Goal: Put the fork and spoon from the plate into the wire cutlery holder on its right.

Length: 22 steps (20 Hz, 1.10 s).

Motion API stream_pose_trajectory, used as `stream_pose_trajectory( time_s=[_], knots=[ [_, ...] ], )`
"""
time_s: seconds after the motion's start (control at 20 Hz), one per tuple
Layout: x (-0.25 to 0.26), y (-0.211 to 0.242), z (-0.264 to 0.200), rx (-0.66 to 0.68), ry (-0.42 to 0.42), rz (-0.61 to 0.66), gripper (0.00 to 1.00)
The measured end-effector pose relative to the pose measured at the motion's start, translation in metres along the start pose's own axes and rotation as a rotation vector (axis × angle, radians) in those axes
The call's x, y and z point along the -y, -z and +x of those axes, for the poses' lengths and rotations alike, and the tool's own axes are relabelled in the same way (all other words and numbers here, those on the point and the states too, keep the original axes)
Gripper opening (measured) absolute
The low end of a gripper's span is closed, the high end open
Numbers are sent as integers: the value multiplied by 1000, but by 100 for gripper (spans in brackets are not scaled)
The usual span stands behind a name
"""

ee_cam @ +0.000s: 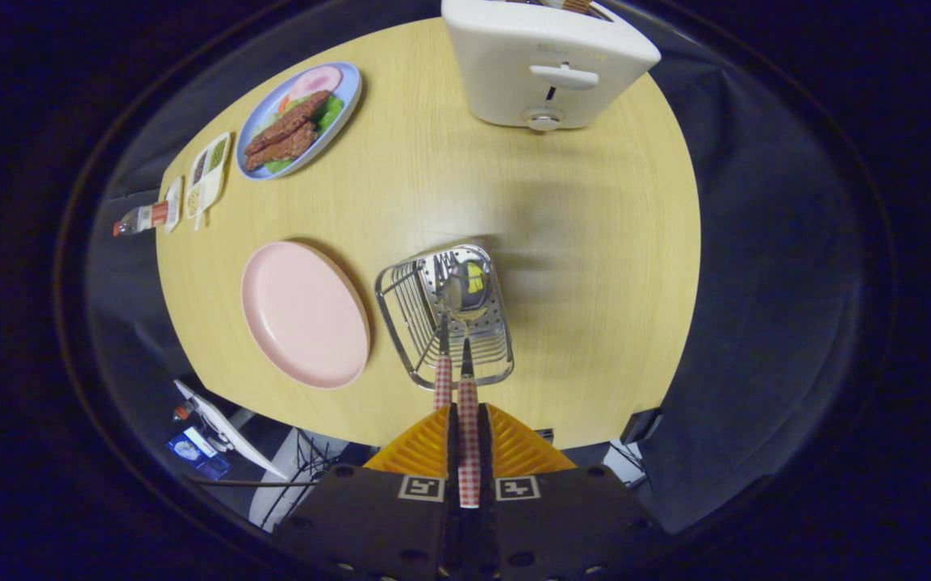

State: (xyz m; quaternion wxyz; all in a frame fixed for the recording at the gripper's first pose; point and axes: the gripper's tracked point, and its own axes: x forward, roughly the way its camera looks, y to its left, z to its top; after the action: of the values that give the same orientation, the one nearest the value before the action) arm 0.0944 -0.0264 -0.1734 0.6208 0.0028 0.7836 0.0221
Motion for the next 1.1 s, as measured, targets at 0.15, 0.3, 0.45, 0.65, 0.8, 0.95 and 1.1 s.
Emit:
stream_pose_trajectory(
  time_s=[0.15,0.3,0.45,0.65,0.8,0.95,1.1],
  knots=[
    [1,-4,2,19,-13,6,12],
    [-1,-8,-2,70,-27,-17,23],
    [-1,-17,-12,176,-32,-62,31],
    [-7,-22,-32,357,-40,-124,64],
    [-21,-31,-52,581,-87,-145,81],
    [-43,-28,-70,820,-168,-163,84],
    [-48,-15,-90,1040,-145,-161,90]
  ],
)
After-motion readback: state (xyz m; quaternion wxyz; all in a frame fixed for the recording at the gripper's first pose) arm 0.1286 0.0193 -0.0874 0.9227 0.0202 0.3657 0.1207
